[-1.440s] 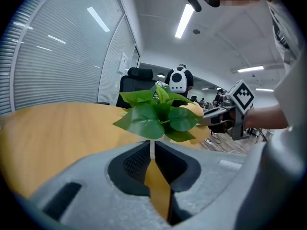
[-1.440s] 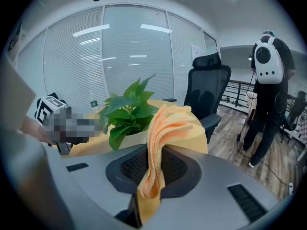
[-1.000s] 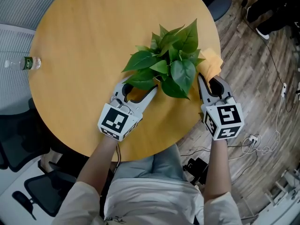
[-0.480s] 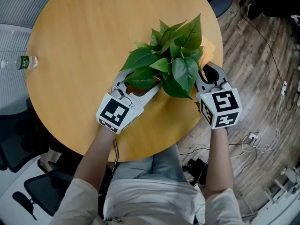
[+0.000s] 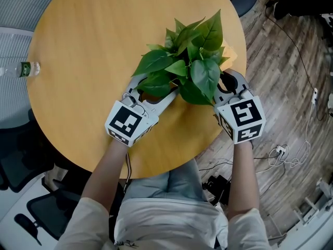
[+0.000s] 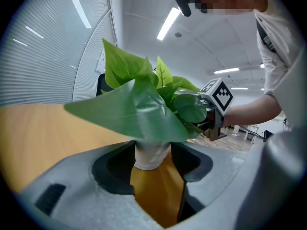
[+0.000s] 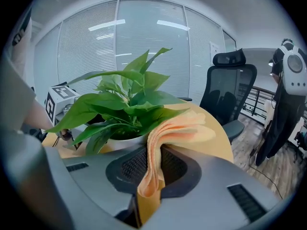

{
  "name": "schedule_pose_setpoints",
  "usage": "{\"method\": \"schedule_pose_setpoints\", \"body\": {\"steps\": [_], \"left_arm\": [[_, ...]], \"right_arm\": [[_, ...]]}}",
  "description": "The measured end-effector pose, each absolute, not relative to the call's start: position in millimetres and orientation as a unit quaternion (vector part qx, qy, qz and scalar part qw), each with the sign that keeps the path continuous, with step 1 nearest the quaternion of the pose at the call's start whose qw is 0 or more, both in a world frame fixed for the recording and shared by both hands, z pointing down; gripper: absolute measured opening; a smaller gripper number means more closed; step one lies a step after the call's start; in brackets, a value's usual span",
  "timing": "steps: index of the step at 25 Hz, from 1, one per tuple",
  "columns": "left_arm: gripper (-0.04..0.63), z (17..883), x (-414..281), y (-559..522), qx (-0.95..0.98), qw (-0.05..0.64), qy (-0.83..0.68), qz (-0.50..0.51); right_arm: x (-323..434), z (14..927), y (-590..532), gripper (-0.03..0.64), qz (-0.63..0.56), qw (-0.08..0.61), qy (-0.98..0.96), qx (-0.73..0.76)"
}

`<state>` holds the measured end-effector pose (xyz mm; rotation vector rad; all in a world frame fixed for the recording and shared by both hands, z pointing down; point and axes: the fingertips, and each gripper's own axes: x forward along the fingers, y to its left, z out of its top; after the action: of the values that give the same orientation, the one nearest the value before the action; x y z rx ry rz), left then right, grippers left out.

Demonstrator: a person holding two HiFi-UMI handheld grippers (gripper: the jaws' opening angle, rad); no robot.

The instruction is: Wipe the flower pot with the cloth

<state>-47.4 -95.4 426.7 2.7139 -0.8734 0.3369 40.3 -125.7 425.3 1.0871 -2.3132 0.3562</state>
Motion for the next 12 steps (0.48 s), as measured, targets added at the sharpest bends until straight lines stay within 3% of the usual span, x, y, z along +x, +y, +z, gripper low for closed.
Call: {"method": "schedule_pose_setpoints", "body": {"steps": [12], "left_arm": [[0.239, 427.1, -47.6, -94.5, 0.932, 0.144, -0.311, 0.117]], "right_arm": [[35.3, 425.5, -107.8, 0.051, 0.123, 0.286, -0.870, 0.382]]}}
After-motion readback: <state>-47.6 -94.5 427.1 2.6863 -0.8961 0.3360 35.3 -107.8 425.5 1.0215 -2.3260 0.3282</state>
